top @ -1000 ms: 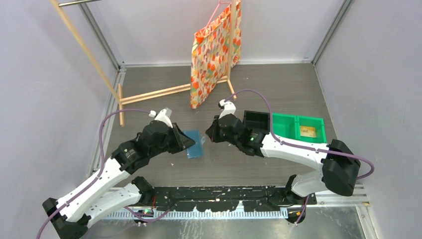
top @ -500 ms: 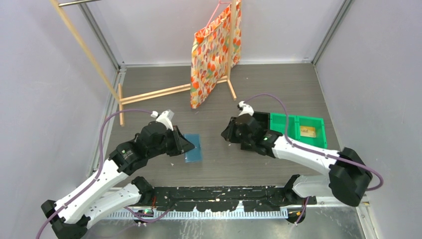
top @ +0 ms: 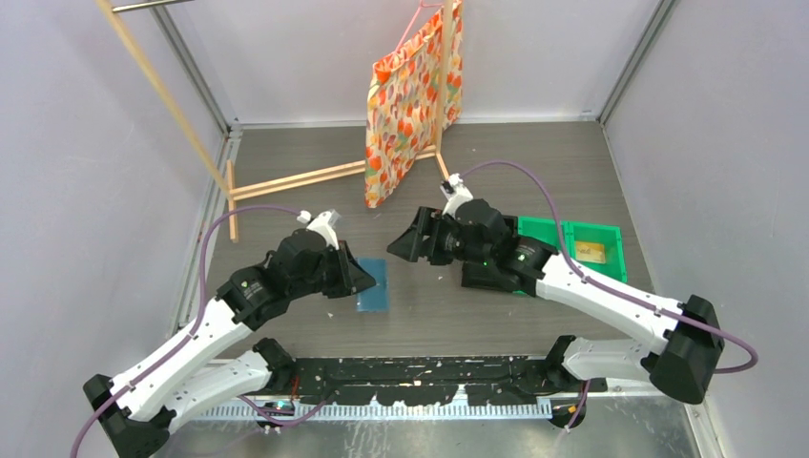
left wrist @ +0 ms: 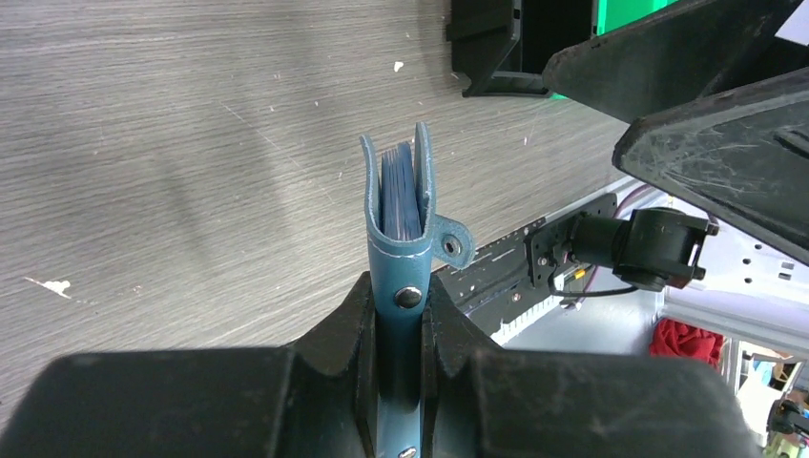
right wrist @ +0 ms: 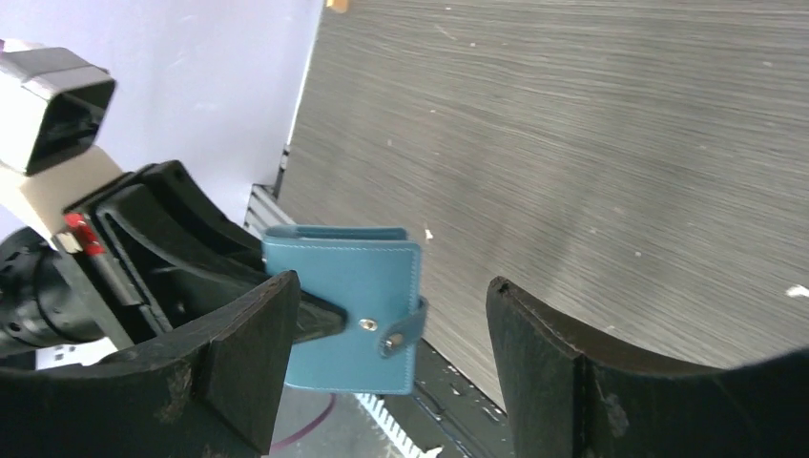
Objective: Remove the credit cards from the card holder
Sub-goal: Open the card holder at the center of the board.
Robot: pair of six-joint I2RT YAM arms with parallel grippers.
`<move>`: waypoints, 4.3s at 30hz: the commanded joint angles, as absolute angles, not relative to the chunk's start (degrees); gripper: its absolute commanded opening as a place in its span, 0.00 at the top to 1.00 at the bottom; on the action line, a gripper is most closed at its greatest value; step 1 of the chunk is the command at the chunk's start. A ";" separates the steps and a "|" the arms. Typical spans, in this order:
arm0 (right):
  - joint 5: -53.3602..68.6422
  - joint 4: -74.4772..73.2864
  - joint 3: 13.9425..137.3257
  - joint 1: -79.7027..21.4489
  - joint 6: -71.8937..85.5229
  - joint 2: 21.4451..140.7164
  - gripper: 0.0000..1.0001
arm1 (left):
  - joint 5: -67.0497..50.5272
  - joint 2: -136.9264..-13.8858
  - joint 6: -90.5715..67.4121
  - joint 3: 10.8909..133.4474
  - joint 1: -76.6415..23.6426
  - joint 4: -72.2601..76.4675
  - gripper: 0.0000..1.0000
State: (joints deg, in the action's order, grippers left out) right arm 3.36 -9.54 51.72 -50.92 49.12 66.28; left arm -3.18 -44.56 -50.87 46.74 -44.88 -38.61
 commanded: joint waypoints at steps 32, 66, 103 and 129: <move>9.16 -4.85 51.28 -56.17 54.80 76.41 0.77 | -2.36 -44.19 -50.10 50.89 -44.96 -38.05 0.99; 14.15 4.35 46.58 -55.24 61.19 74.05 0.96 | -0.44 -43.34 -48.16 51.99 -44.91 -40.22 1.00; 14.82 -6.29 43.98 -44.66 51.19 76.69 0.99 | -7.82 -61.56 -58.01 32.57 -37.27 -22.37 0.23; 13.79 -14.63 48.30 -37.55 42.39 80.68 0.99 | -7.12 -78.99 -53.29 42.75 -38.40 -15.67 0.26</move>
State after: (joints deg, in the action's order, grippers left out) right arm 15.09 -13.82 46.28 -37.34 43.86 81.41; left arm -5.96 -73.60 -56.51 36.53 -38.24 -19.00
